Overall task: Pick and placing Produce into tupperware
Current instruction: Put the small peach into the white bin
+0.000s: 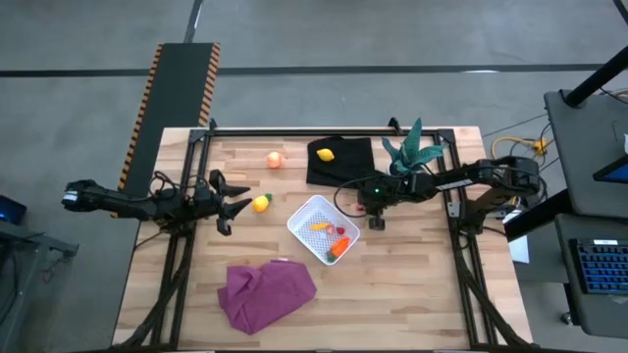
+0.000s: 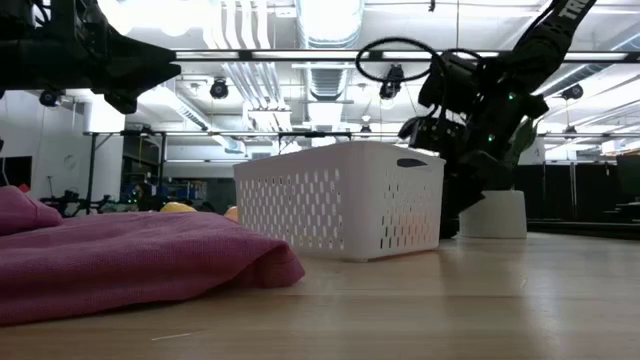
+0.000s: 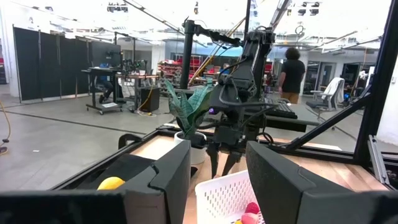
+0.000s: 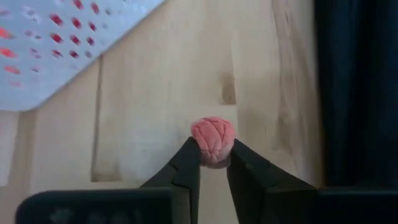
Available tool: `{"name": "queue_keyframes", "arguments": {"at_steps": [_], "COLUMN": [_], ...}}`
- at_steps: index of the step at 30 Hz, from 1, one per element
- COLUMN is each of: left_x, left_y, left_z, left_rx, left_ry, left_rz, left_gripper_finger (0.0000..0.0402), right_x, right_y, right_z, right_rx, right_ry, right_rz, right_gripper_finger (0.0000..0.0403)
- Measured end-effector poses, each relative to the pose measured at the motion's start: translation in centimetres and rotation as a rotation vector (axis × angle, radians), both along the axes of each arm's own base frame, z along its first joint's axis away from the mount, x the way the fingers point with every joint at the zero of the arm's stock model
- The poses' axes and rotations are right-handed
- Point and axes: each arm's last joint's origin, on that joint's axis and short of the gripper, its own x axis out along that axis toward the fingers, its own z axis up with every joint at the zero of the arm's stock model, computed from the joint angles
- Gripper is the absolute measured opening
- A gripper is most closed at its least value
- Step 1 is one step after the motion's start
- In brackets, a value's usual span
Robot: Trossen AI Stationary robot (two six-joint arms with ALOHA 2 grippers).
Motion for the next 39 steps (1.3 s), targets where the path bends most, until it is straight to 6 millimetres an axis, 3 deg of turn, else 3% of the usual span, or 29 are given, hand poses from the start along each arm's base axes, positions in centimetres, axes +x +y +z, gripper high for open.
{"name": "queue_keyframes", "arguments": {"at_steps": [6, 11, 17, 22, 29, 39], "left_x": [0.0, 0.0, 0.0, 0.0, 0.0, 0.0], "left_y": [0.0, 0.0, 0.0, 0.0, 0.0, 0.0], "left_z": [0.0, 0.0, 0.0, 0.0, 0.0, 0.0], "left_rx": [-0.001, -0.001, -0.001, -0.001, 0.0, 0.001], "left_ry": [0.001, 0.001, 0.0, 0.0, -0.001, -0.002], "left_rz": [0.0, 0.0, 0.0, 0.0, 0.004, 0.004], "left_gripper_finger": [0.0142, 0.0142, 0.0142, 0.0142, 0.0142, 0.0142], "right_x": [-1.0, -2.0, -2.7, -2.2, 0.2, 4.6], "right_y": [0.1, 0.4, 2.6, 4.5, 7.1, 7.6], "right_z": [2.1, 5.5, 9.8, 12.0, 12.9, 11.5], "right_rx": [-0.046, -0.071, -0.028, -0.018, 0.03, 0.065], "right_ry": [-0.029, -0.167, -0.343, -0.319, -0.213, 0.047], "right_rz": [-0.018, -0.056, -0.044, -0.069, -0.005, 0.041], "right_gripper_finger": [0.0048, 0.0047, 0.0047, 0.0047, 0.0047, 0.0047]}}
